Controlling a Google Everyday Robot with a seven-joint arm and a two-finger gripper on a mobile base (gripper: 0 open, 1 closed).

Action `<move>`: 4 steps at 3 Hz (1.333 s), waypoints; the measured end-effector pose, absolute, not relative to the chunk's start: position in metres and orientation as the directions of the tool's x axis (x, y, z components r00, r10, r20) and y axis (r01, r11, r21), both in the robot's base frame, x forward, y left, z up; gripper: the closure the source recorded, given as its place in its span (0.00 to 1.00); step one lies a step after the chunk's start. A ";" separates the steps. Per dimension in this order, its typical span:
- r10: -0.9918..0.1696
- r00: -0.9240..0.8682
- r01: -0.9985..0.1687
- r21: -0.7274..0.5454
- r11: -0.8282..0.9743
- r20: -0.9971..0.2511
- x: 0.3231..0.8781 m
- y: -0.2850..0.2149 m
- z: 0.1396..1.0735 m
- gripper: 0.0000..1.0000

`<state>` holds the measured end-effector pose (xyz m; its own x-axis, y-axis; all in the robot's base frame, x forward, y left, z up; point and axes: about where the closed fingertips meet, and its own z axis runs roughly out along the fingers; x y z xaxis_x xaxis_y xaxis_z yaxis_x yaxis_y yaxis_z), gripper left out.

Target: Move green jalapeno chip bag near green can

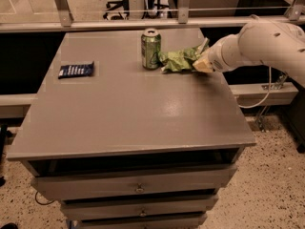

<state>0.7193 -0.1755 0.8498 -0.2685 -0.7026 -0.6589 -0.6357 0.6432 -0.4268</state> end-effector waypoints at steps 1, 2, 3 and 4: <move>-0.694 -0.291 -0.651 -0.395 0.648 -0.659 0.717 -0.171 0.846 0.58; -0.688 -0.296 -0.667 -0.372 0.645 -0.662 0.716 -0.163 0.847 0.35; -0.681 -0.282 -0.686 -0.355 0.635 -0.676 0.711 -0.152 0.853 0.12; -0.669 -0.263 -0.699 -0.341 0.629 -0.695 0.704 -0.145 0.864 0.00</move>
Offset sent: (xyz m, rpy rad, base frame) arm -0.0048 0.0175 0.0001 0.0441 0.0778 0.0237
